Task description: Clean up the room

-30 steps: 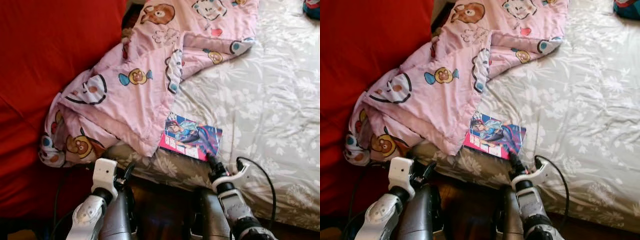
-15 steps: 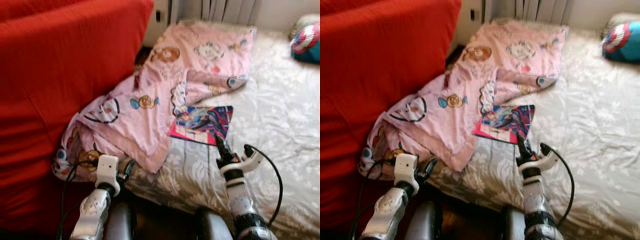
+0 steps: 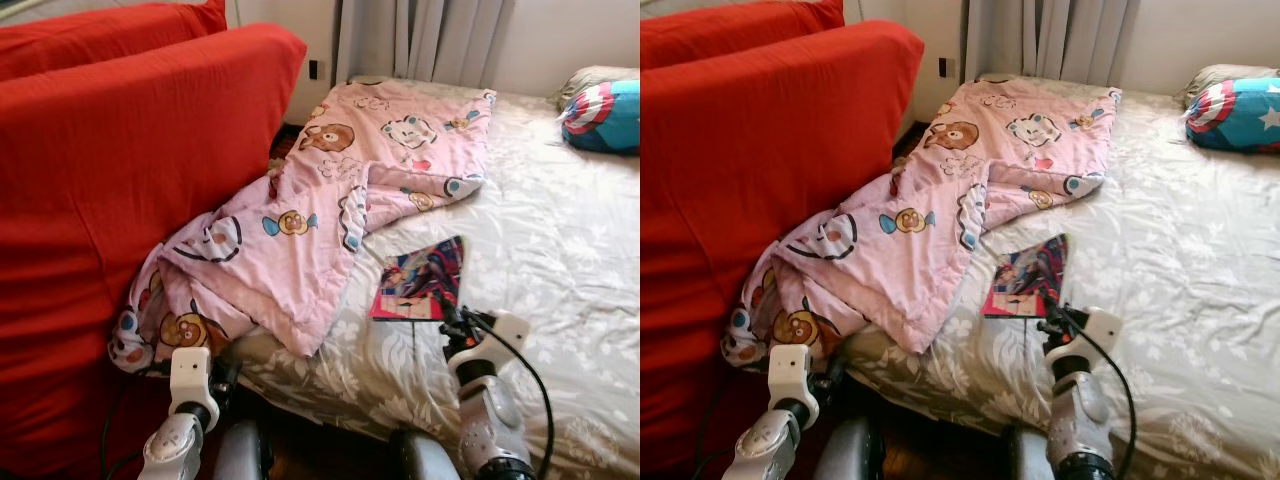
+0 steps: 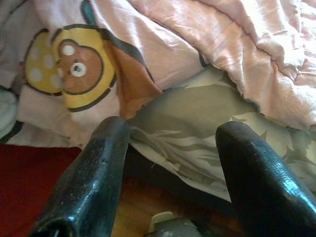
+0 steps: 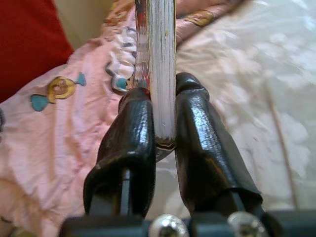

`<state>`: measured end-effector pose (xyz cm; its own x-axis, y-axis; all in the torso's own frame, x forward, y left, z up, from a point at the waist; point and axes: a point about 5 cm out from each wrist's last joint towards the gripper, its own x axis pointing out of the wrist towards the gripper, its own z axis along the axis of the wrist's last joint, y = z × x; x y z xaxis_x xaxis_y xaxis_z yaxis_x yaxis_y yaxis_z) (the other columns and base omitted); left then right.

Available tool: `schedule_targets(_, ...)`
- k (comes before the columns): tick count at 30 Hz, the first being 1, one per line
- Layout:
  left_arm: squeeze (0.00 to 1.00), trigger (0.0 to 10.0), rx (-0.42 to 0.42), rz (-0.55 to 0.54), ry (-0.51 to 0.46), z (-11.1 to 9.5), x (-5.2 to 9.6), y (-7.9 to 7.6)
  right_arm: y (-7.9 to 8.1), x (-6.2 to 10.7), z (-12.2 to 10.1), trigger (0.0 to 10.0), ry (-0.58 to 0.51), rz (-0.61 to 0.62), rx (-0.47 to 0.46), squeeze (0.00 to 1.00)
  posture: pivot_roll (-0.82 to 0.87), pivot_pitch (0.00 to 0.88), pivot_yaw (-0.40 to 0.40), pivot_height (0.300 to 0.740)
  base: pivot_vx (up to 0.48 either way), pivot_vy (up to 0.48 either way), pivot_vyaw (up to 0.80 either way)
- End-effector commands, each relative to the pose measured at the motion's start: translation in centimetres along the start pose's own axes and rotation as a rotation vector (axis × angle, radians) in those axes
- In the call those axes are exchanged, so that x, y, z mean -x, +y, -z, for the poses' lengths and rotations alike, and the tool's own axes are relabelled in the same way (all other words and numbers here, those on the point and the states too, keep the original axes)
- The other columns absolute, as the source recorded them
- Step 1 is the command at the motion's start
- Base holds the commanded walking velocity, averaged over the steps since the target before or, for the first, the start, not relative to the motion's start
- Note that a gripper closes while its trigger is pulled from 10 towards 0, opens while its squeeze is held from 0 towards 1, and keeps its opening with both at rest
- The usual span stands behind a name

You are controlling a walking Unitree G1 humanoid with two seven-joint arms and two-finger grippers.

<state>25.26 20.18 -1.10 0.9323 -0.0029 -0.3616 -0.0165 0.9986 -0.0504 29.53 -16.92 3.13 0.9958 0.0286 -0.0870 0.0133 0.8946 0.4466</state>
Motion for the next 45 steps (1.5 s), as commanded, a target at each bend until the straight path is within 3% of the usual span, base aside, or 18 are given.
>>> schedule_targets(1,0.0,10.0,-0.01,-0.012,0.018,0.7,0.3,0.3,0.7,-0.6,-1.2,10.0,-0.057,-0.029,0.046,0.0,0.06,0.0,-0.033,0.676,0.0,0.0,0.0)
schedule_targets(9,0.0,10.0,-0.007,-0.022,0.104,2.9,1.1,0.3,0.5,-0.6,-1.1,10.0,-0.044,-0.015,0.081,0.0,0.05,0.0,-0.045,0.726,0.0,0.0,0.0)
schedule_targets(17,0.0,10.0,-0.016,-0.042,0.204,5.0,2.0,0.5,0.1,-0.5,-0.7,10.0,-0.004,0.01,0.103,0.0,0.05,0.0,-0.062,0.726,0.0,0.0,0.0)
schedule_targets(32,0.0,10.0,-0.036,-0.043,0.3,6.7,2.8,0.2,-0.2,-0.5,-0.2,10.0,0.038,0.053,0.144,0.0,0.05,0.0,-0.07,0.726,0.0,0.0,0.0)
schedule_targets(45,0.0,10.0,-0.046,-0.043,0.332,7.3,3.3,0.3,0.1,-0.6,0.0,10.0,0.05,0.045,0.148,0.0,0.05,0.0,-0.064,0.726,0.0,0.0,-0.67)
